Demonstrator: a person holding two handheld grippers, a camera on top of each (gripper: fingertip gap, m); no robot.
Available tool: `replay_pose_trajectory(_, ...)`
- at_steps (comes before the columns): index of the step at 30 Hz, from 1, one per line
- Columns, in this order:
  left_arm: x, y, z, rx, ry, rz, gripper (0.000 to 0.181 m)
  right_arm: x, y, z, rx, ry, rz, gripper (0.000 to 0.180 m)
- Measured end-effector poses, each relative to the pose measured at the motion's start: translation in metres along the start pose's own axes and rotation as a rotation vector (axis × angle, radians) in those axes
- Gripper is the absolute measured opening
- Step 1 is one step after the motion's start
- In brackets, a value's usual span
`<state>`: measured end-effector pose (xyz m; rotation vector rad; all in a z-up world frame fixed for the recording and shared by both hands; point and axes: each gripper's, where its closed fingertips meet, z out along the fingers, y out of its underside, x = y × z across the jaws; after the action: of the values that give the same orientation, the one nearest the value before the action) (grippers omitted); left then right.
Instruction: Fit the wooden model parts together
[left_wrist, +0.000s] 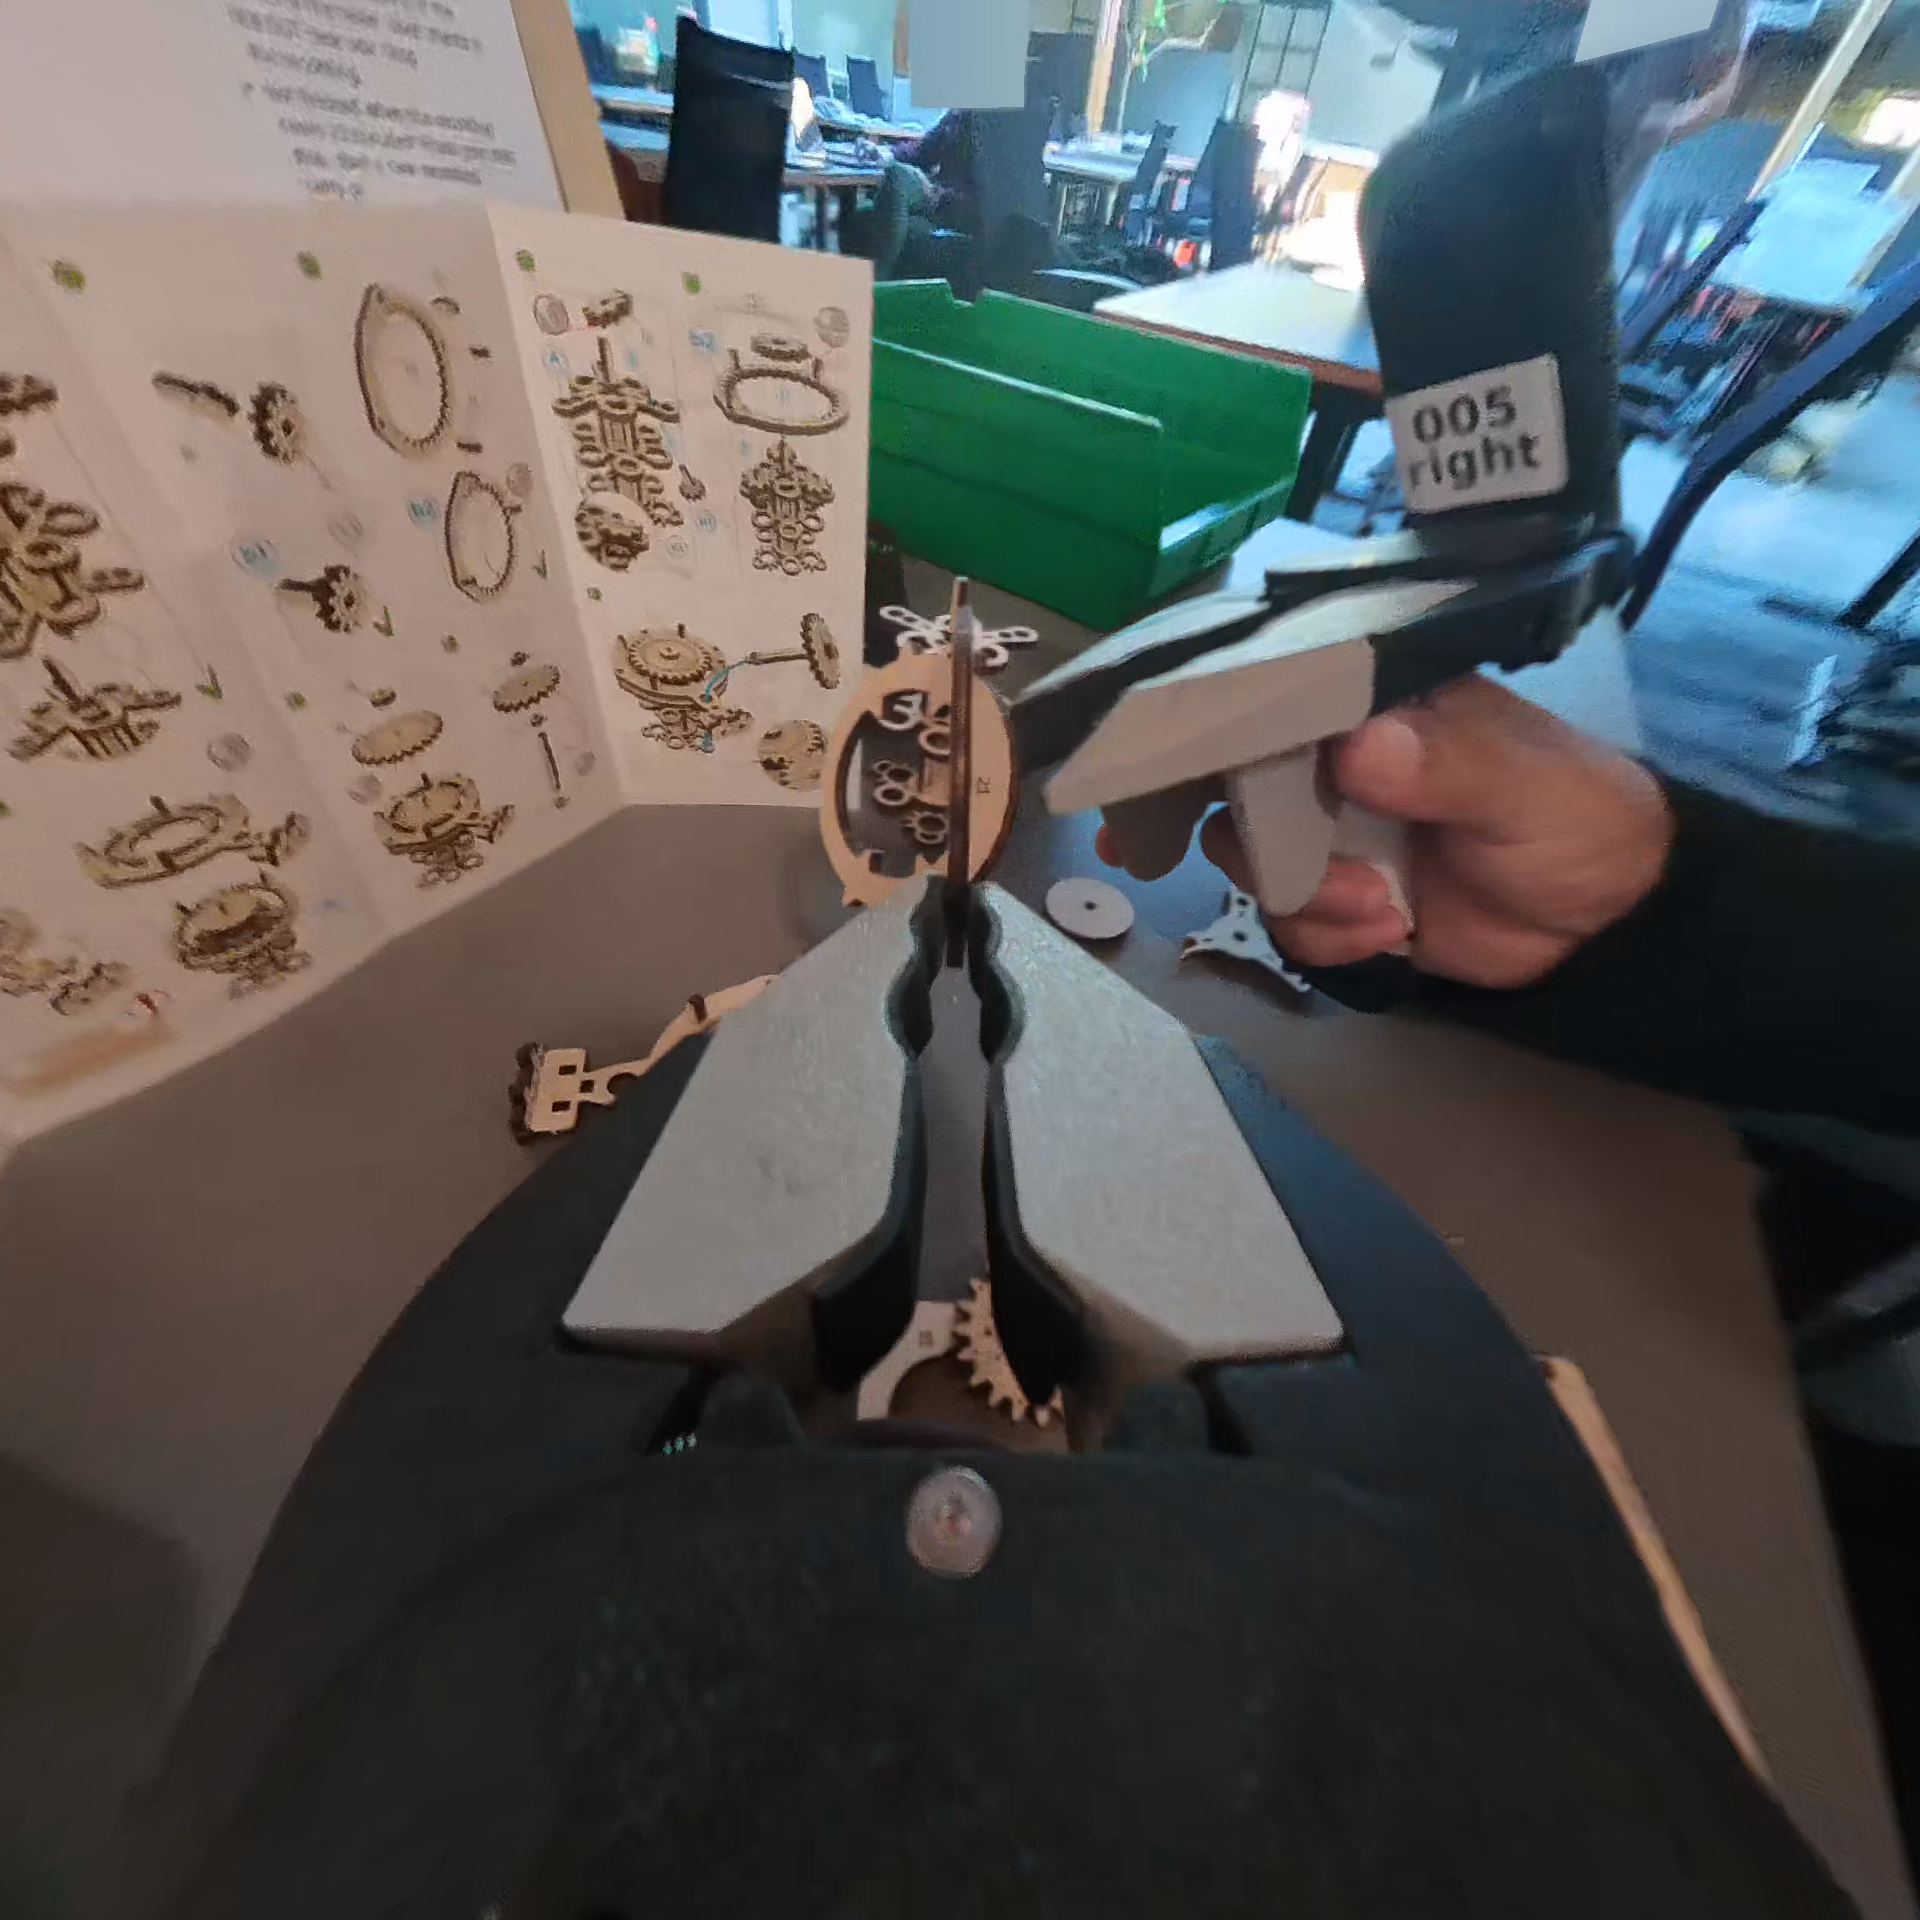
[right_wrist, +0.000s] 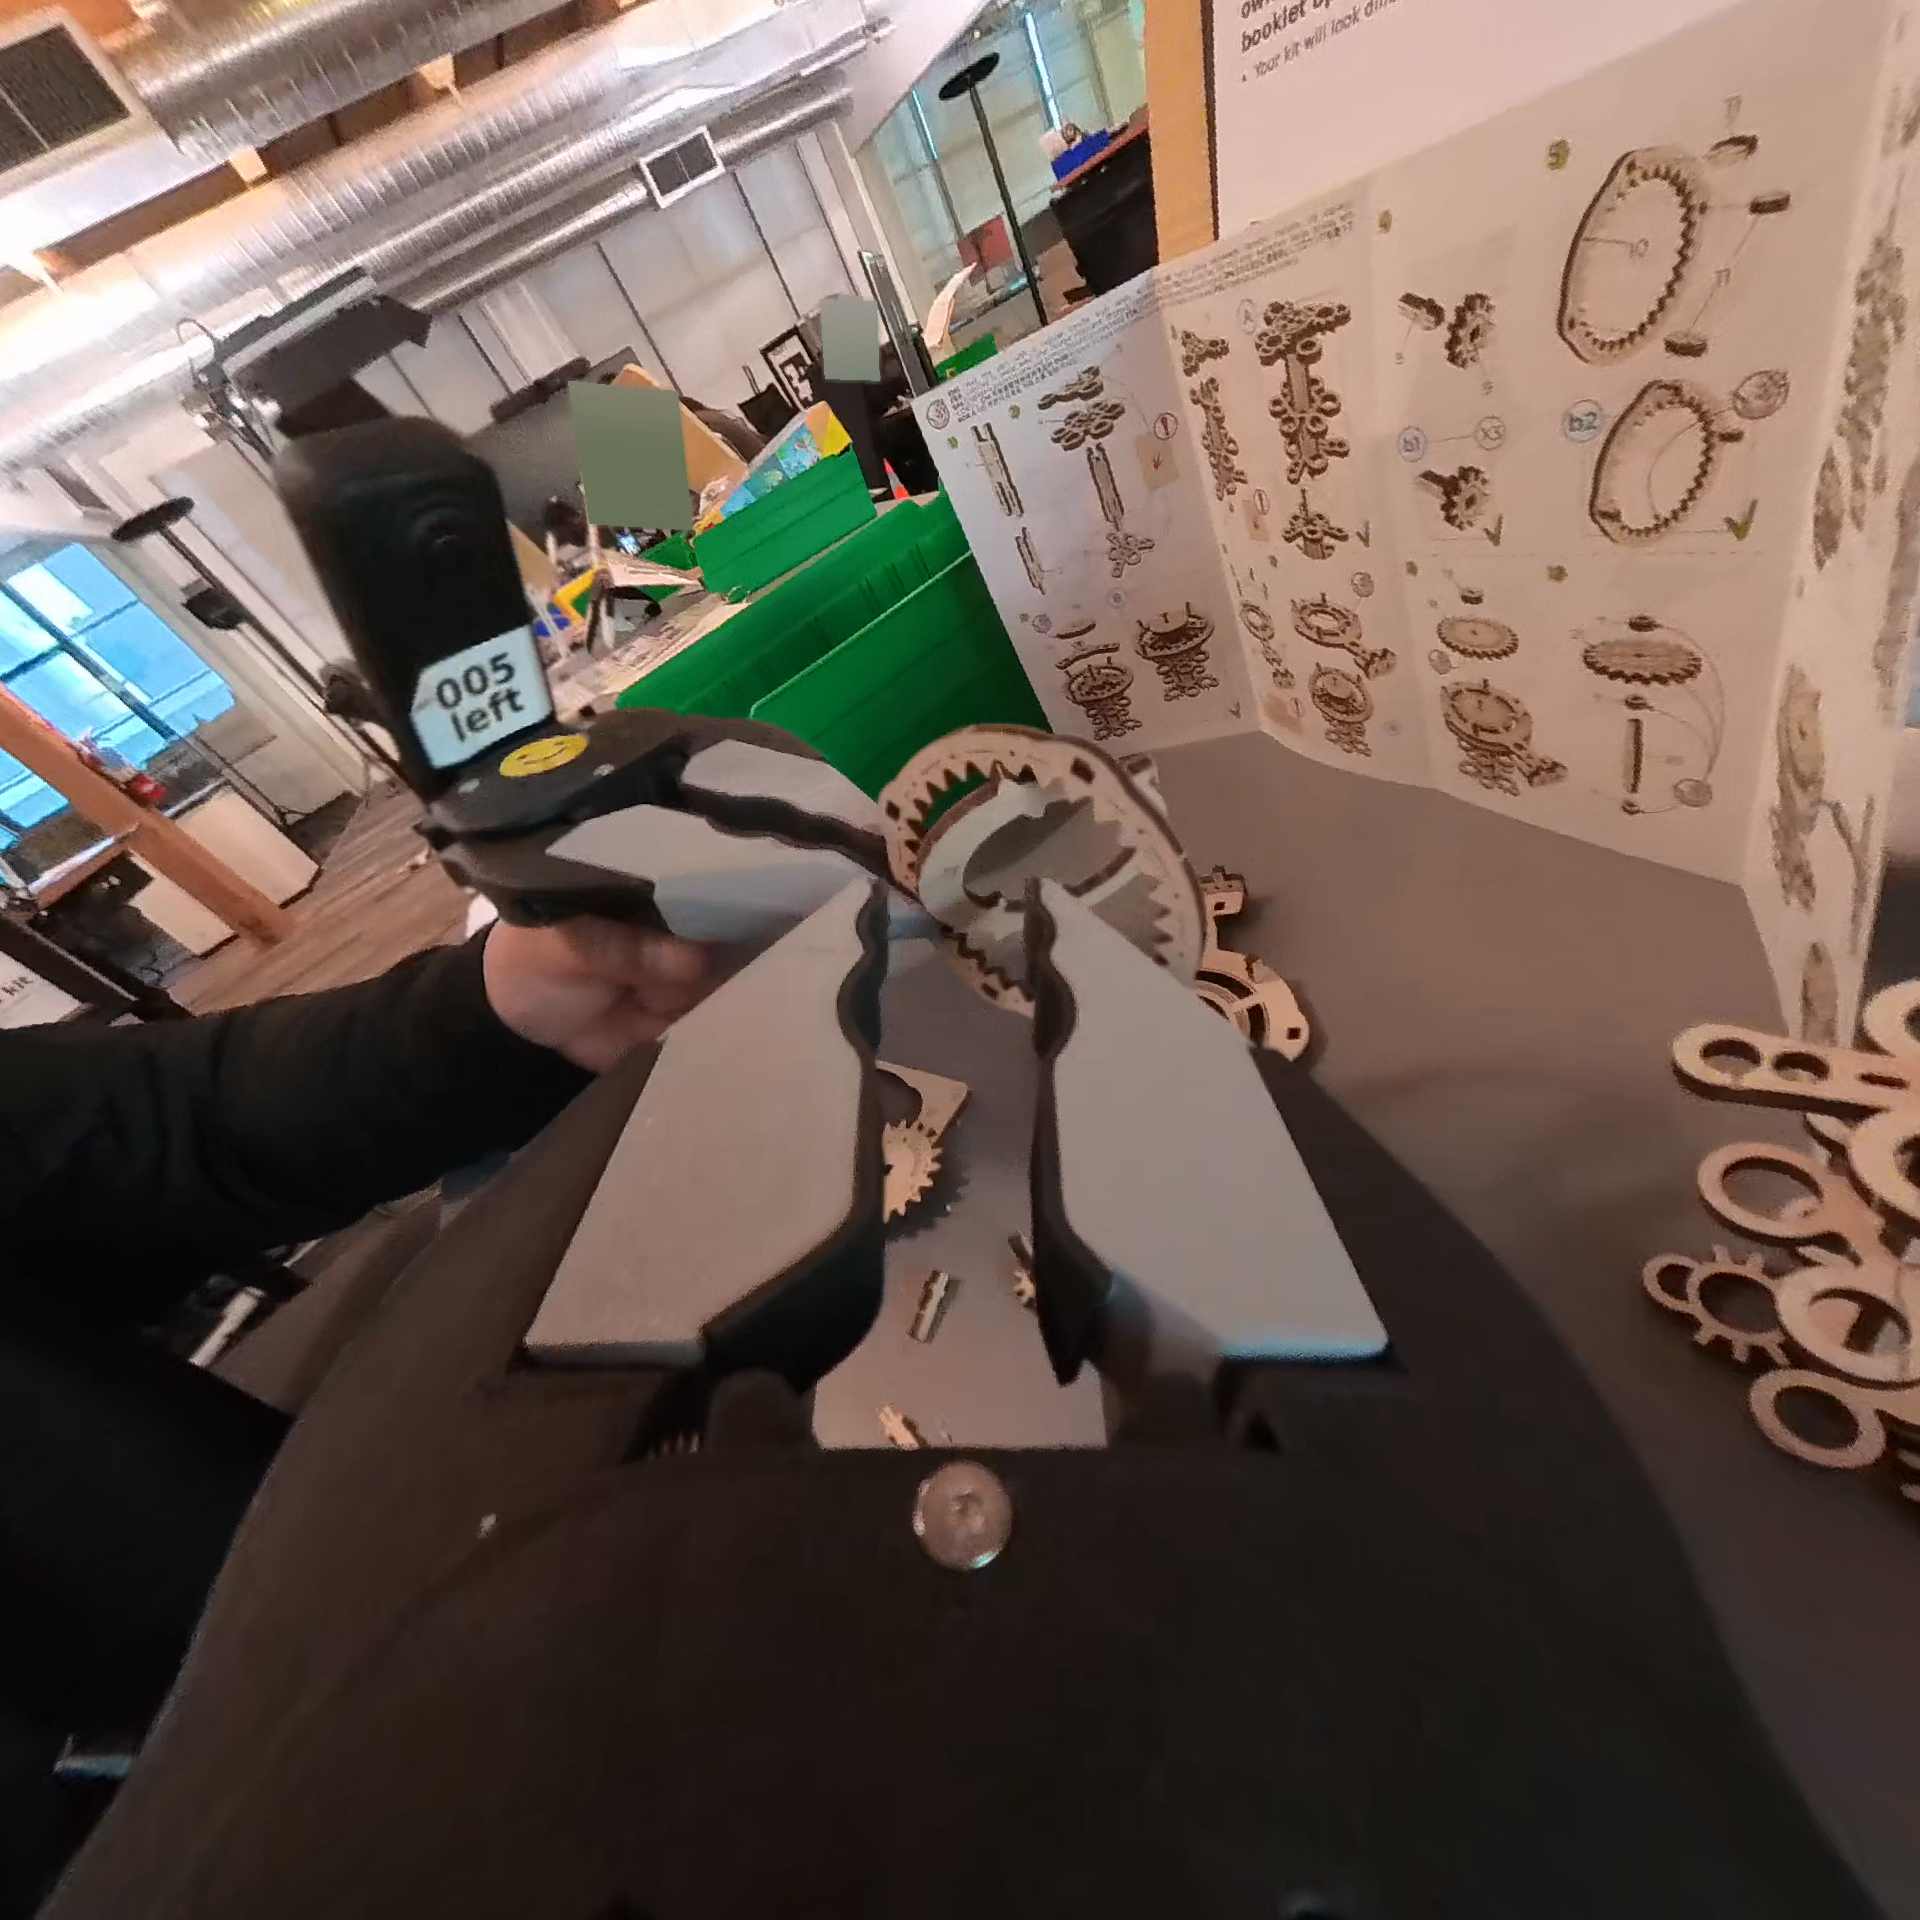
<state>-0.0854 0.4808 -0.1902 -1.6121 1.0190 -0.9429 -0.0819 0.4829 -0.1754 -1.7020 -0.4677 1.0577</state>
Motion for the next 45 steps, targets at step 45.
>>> replay_pose_trajectory(45,-0.012,0.005,-0.009,0.034,0.232,-0.505,0.0,-0.001,-0.004,-0.004,-0.017,0.051,-0.15,0.027)
